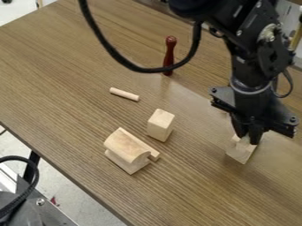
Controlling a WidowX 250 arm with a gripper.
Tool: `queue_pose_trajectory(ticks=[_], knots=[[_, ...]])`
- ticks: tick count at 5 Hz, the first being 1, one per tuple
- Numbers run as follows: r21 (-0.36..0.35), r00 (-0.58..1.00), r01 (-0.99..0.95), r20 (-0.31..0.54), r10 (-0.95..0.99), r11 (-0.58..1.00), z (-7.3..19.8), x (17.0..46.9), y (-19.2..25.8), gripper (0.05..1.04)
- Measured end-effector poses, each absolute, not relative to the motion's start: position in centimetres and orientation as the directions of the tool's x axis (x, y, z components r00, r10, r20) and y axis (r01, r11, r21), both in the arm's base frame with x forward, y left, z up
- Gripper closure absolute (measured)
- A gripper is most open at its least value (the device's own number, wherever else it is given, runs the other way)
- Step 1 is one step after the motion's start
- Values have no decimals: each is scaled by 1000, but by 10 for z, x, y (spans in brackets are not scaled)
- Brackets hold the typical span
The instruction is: Put the stick on top of the rectangular block
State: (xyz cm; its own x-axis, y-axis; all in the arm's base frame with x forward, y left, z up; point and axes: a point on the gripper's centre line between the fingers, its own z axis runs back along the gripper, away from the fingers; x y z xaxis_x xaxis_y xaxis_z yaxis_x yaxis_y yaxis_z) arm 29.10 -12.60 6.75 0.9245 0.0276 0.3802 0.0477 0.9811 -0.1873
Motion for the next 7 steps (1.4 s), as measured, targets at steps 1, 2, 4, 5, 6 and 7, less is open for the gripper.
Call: queue_pose_trajectory(ticks=[1, 2, 4, 5, 6, 7], knots=[[-177, 920, 54, 390, 20, 983, 61, 291, -122, 958], [-167, 912, 54, 409, 19, 984, 61, 294, -118, 958], [-165, 915, 52, 404, 19, 985, 57, 294, -119, 958], [-160, 918, 64, 397, 5, 985, 56, 292, -122, 934], [-173, 934, 48, 356, 17, 984, 55, 290, -124, 718], [-164, 938, 59, 346, 2, 985, 55, 290, -124, 378]])
